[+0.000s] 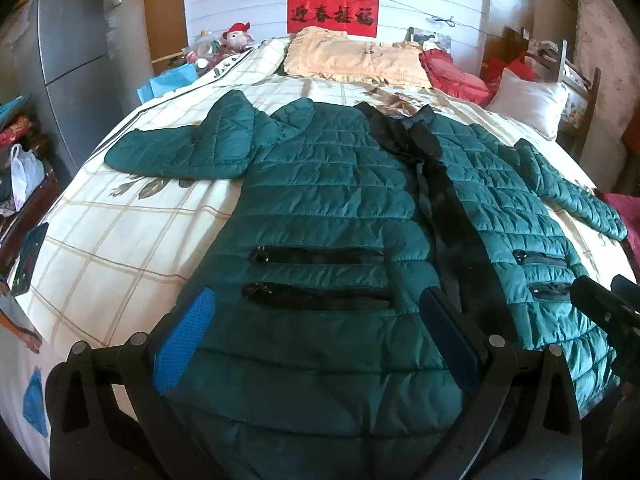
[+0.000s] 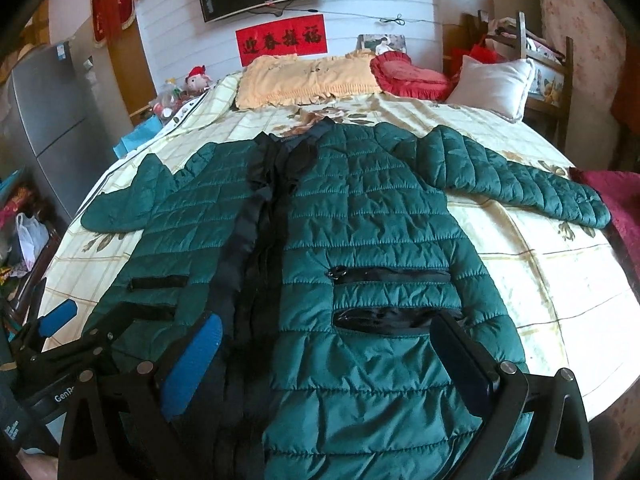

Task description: Fold large clothes

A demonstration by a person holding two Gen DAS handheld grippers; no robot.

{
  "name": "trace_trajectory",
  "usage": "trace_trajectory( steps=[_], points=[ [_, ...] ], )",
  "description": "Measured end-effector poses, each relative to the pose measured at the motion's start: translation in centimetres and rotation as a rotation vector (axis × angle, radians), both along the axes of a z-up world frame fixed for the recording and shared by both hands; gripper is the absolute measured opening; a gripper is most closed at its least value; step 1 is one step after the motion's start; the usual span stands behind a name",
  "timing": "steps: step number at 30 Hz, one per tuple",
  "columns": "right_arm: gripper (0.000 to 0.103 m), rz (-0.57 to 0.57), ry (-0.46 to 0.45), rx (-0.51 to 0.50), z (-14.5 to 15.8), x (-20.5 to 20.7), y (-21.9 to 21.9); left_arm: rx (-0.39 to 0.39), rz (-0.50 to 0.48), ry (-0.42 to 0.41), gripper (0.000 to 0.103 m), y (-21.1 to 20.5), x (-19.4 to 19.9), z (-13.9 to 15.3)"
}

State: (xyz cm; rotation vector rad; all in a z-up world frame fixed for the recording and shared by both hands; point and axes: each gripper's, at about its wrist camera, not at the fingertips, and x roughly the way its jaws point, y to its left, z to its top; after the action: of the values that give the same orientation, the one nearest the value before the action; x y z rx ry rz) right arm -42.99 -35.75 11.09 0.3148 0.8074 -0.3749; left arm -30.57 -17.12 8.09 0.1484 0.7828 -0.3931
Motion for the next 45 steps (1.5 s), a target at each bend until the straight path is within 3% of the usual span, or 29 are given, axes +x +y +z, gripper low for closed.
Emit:
trace_trajectory(
  steps=[45],
  points=[
    [0.103,0.019,0.019,-0.010,-0.75,0.90,0.66,0.017,-0.015,-0.013,0.102,-0.60,-0.37,-0.24]
  ],
)
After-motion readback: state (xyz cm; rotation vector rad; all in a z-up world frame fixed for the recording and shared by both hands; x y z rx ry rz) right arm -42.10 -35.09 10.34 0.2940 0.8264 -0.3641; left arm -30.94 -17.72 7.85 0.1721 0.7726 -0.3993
